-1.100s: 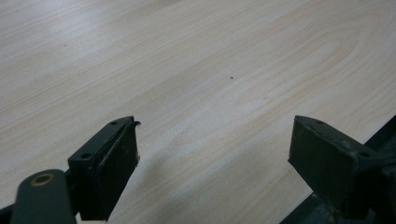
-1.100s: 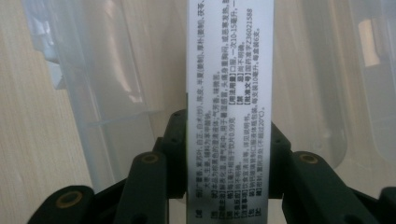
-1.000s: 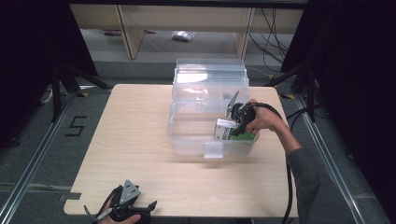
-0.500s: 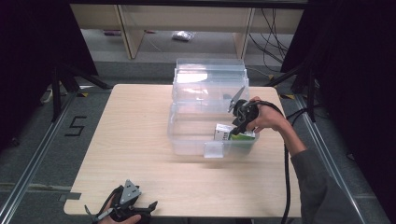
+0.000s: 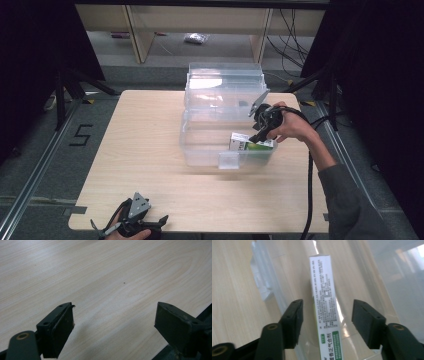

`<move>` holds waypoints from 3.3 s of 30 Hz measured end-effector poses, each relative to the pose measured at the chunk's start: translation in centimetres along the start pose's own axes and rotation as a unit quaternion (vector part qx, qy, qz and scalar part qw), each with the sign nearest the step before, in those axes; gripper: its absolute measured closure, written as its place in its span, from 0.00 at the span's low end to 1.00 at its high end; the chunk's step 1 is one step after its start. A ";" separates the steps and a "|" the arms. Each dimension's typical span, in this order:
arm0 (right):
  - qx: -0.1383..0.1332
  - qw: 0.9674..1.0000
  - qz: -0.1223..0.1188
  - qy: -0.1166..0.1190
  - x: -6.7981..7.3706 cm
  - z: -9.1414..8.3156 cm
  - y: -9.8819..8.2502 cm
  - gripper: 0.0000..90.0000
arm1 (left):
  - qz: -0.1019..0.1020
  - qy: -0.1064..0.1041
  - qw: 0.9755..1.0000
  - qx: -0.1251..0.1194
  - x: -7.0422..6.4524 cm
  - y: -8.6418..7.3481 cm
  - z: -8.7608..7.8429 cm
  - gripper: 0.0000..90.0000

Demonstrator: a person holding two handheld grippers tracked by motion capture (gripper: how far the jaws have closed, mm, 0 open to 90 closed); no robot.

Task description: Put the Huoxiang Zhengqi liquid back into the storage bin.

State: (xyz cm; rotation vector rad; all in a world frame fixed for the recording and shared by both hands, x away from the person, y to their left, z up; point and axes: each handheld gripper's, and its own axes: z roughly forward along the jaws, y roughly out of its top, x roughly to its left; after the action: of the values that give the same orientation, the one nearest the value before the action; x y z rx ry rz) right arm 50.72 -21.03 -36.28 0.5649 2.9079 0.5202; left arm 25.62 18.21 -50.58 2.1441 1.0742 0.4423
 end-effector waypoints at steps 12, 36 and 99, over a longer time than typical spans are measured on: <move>-0.058 0.996 0.064 -0.019 0.7 -1.1 -0.7 0.33 | -0.007 0.004 1.000 -0.004 -0.1 0.0 0.1 0.17; -0.136 0.983 0.115 -0.053 3.3 -0.9 -2.3 0.26 | 0.007 0.001 1.000 0.003 0.0 0.0 -0.1 0.17; -0.190 0.973 0.127 -0.036 10.7 1.2 -5.4 0.25 | 0.004 0.001 1.000 -0.002 -0.1 0.0 -0.2 0.17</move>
State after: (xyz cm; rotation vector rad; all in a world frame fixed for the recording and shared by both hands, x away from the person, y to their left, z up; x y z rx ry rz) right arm 39.24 -21.26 -39.99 0.8763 2.5784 1.0353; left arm 25.51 18.22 -50.44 2.1464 1.0658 0.4507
